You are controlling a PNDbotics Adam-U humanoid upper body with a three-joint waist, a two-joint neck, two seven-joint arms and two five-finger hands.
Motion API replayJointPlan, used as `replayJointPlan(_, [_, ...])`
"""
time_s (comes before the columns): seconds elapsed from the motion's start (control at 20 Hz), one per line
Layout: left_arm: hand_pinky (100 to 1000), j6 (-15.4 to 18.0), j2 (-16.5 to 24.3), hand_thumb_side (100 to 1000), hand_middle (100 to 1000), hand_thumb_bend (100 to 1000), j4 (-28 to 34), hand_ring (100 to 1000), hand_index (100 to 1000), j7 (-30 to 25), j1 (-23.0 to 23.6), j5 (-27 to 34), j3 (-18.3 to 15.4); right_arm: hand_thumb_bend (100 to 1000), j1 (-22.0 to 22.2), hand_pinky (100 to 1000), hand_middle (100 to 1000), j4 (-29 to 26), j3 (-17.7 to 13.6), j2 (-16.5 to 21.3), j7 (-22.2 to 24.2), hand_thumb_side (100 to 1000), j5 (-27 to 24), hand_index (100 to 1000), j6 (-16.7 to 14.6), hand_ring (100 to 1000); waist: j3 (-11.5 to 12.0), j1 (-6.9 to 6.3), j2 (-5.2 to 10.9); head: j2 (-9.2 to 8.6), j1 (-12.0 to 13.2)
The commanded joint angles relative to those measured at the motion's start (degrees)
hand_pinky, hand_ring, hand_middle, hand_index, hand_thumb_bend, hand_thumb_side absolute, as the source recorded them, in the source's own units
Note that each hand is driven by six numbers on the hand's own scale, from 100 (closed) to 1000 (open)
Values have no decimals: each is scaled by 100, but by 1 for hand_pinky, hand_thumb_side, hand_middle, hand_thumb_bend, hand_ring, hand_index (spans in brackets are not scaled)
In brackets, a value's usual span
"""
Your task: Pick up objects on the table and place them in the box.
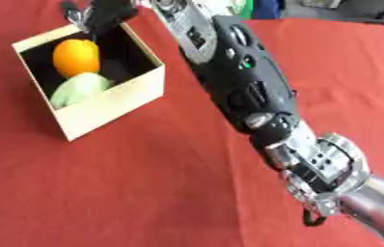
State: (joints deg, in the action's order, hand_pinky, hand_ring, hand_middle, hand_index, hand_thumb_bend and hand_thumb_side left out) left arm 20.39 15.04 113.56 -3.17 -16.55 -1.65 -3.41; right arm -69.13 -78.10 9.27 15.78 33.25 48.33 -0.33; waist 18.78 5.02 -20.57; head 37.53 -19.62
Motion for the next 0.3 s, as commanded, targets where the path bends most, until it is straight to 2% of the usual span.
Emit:
replayJointPlan(0.05, [696, 15, 108, 741, 802, 100, 104, 797, 802, 52, 8, -55, -72, 100, 44, 877, 761, -835, -82, 576, -104, 481, -474, 1000, 168, 872, -35, -70, 100, 5, 102])
replayJointPlan(0.2, [696, 26, 131, 740, 802, 100, 104, 797, 802, 94, 40, -98, -102, 100, 375, 868, 756, -1613, -147, 1112, -330, 452, -994, 1000, 432, 855, -94, -83, 94, 3, 207])
replayJointPlan(0.3, [695, 34, 141, 739, 803, 100, 104, 797, 802, 128, 62, -128, -124, 100, 692, 856, 747, -2140, -213, 1486, -590, 485, -1424, 1000, 645, 836, -138, -101, 89, 0, 281])
